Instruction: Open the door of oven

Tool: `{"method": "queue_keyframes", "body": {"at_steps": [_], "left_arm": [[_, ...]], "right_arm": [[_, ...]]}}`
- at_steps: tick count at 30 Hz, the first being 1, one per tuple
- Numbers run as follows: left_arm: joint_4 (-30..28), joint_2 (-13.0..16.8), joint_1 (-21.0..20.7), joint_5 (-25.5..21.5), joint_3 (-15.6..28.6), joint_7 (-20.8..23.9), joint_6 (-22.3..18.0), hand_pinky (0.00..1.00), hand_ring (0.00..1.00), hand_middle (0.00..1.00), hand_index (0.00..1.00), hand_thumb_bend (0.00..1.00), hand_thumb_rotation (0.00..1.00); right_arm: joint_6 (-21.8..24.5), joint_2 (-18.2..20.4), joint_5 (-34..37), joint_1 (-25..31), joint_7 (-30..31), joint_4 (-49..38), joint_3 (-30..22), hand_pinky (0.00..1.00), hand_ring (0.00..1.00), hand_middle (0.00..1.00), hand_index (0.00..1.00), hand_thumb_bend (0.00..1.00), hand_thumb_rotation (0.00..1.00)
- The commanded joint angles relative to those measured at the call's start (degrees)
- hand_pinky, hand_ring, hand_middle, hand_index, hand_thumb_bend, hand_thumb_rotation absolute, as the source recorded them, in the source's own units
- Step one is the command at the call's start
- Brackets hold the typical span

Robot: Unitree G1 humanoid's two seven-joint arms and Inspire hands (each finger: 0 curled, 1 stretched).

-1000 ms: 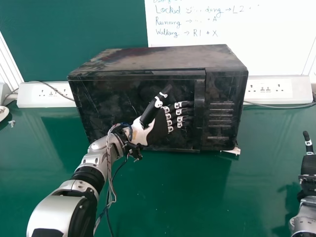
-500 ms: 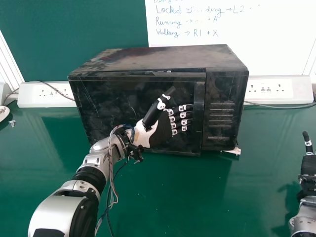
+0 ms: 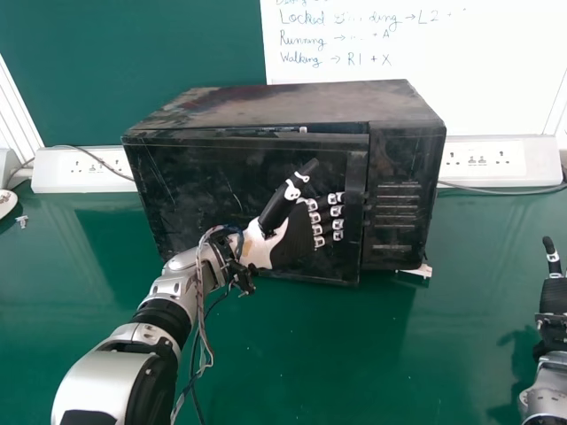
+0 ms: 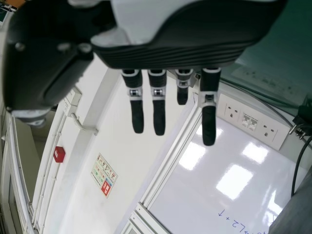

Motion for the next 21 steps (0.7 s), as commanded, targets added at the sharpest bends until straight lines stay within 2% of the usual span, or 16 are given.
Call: {"method": "queue_keyframes", "body": {"at_steps": [1,17,21], "left_arm": [[0.22,0.01,-0.75,-0.19,0.22,-0.77,0.06,0.48,0.69,0.79,0.79,0.94,0.93],[0.41,0.05,-0.75,0.07,-0.08,-4.54,-0.59,0.47,0.69,0.79,0.79,0.93,0.94],[0.44,0.17,-0.75,0.36,-0.38,-5.96,-1.22,0.46,0.68,0.79,0.8,0.93,0.95]], "right_arm": [[-0.09,0.55,-0.13,-0.5,-0.42,-0.56,0.17,0.74,0.86,0.89,0.85,1.0,0.94],[0.13,-0.01,-0.14,-0.63,0.0,0.35,0.1,0.74,0.85,0.89,0.85,1.0,0.95],[0.37,-0.02,-0.04,-0.61,-0.1,0.19,0.06,0.72,0.83,0.87,0.85,1.0,0.94]]}}
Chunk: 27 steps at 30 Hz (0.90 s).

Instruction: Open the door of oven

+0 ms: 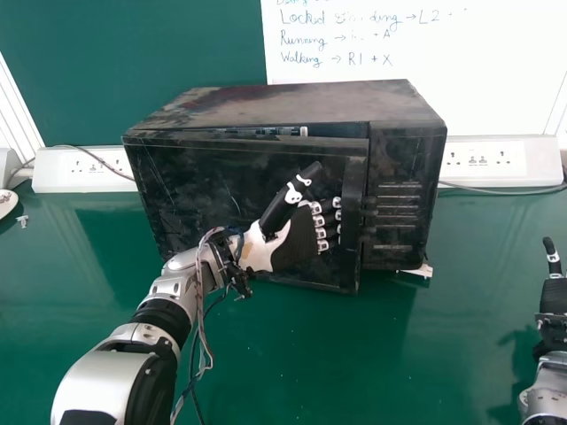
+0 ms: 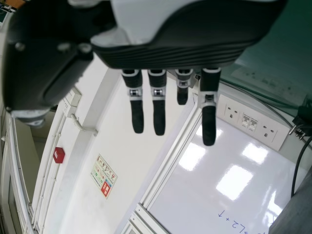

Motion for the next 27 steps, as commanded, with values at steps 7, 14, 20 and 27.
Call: {"method": "queue_keyframes", "body": {"at_steps": [7,14,20,27], "left_arm": [[0.45,0.42,-0.79,0.99,-0.91,-3.83,-1.85,0.48,0.68,0.8,0.79,0.93,0.97],[0.69,0.5,-0.88,1.14,-0.96,-4.6,-1.98,0.48,0.67,0.79,0.78,0.93,0.96],[0.79,0.58,-1.01,0.97,-0.92,-5.62,-1.4,0.49,0.67,0.78,0.77,0.93,0.96],[0.75,0.69,-1.04,1.04,-0.99,-6.81,-1.83,0.49,0.66,0.77,0.76,0.93,0.95]], "right_arm": [[-0.12,0.33,-0.39,-0.56,-1.02,-0.59,0.33,0.74,0.81,0.86,0.82,1.0,0.93],[-0.08,-0.08,-0.51,-0.72,-1.49,0.23,0.38,0.7,0.78,0.84,0.84,1.0,0.92],[-0.14,0.2,-0.61,-0.68,-2.62,-0.5,0.62,0.61,0.74,0.81,0.82,1.0,0.88],[-0.02,0.4,-0.47,-0.67,-3.63,-1.06,0.73,0.55,0.69,0.78,0.8,1.0,0.89]]}}
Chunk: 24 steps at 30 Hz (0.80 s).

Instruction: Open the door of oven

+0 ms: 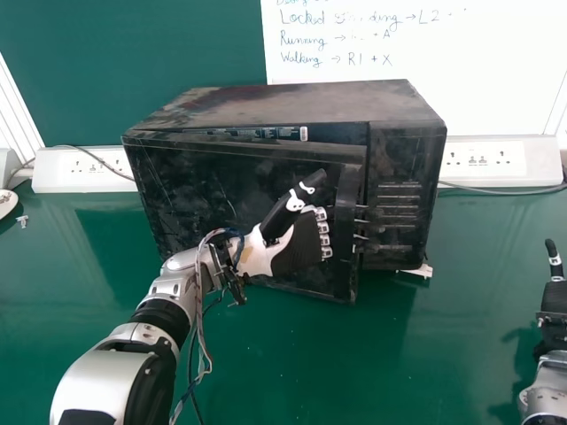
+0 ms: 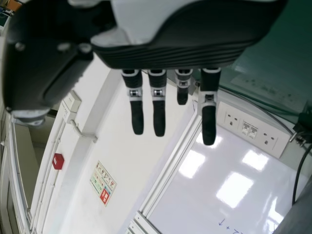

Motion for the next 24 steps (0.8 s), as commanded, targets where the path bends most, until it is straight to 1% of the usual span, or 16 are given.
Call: {"method": "queue_keyframes", "body": {"at_steps": [1,3,7,12,15,24], "left_arm": [[0.38,0.38,-1.02,0.64,-0.53,-1.3,-0.34,0.49,0.66,0.78,0.76,0.93,0.95],[0.35,0.51,-1.09,0.85,-0.74,-1.69,-0.53,0.49,0.67,0.77,0.76,0.94,0.95],[0.36,0.62,-1.15,1.12,-0.83,-2.47,-1.31,0.47,0.67,0.77,0.75,0.93,0.95],[0.35,0.7,-1.15,1.15,-0.81,-3.43,-2.01,0.45,0.64,0.75,0.75,0.92,0.95],[0.22,0.62,-1.11,0.94,-0.63,-4.03,-2.59,0.45,0.64,0.74,0.75,0.91,0.96],[-0.19,0.87,-1.16,0.66,-0.44,-5.14,-3.32,0.45,0.65,0.75,0.75,0.9,0.96]], "right_arm": [[-0.01,0.38,-0.38,-0.66,-0.26,-0.46,0.3,0.55,0.68,0.78,0.8,1.0,0.89],[-0.07,0.25,-0.42,-0.7,-0.26,-0.25,0.28,0.53,0.67,0.78,0.81,1.0,0.88],[-0.32,0.32,-0.69,-0.78,-1.01,-0.23,0.4,0.53,0.64,0.74,0.79,1.0,0.89],[-0.17,0.28,-0.62,-0.75,-0.89,-0.37,0.52,0.53,0.63,0.73,0.8,1.0,0.89],[-0.23,0.05,-0.64,-0.77,-0.7,-0.11,0.57,0.52,0.63,0.74,0.79,1.0,0.89],[-0.51,0.1,-0.99,-0.7,-1.52,-0.11,0.76,0.49,0.6,0.7,0.77,1.0,0.9]]}}
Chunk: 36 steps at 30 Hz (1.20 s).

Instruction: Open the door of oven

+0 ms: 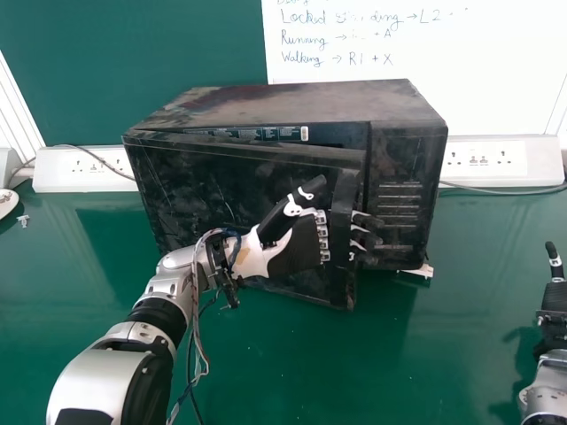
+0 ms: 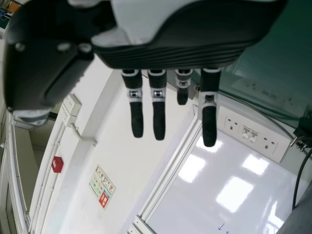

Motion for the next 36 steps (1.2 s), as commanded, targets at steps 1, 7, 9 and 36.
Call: {"method": "queue_keyframes", "body": {"at_steps": [1,7,9,36], "left_arm": [[-0.27,0.15,-1.06,-0.05,-0.11,-1.12,-1.13,0.45,0.65,0.75,0.75,0.9,0.96],[-0.52,0.3,-1.1,-0.19,-0.09,-1.94,-1.7,0.45,0.64,0.75,0.75,0.9,0.95],[-0.61,0.37,-1.06,-0.13,-0.14,-2.0,-1.87,0.45,0.64,0.75,0.75,0.9,0.95],[-2.14,1.68,-0.83,-1.62,0.69,-7.55,-4.79,0.42,0.57,0.74,0.75,0.9,0.95]], "right_arm": [[-0.35,0.02,-0.55,-0.71,0.14,0.09,0.29,0.49,0.59,0.7,0.77,1.0,0.89],[-0.46,0.23,-0.96,-0.7,-0.35,-0.26,0.3,0.48,0.57,0.69,0.76,1.0,0.89],[-0.31,0.08,-0.84,-0.79,-0.16,0.07,0.12,0.47,0.57,0.7,0.77,1.0,0.89],[-0.64,0.01,-1.64,-0.83,-0.83,0.18,0.18,0.41,0.51,0.63,0.62,1.0,0.88]]}}
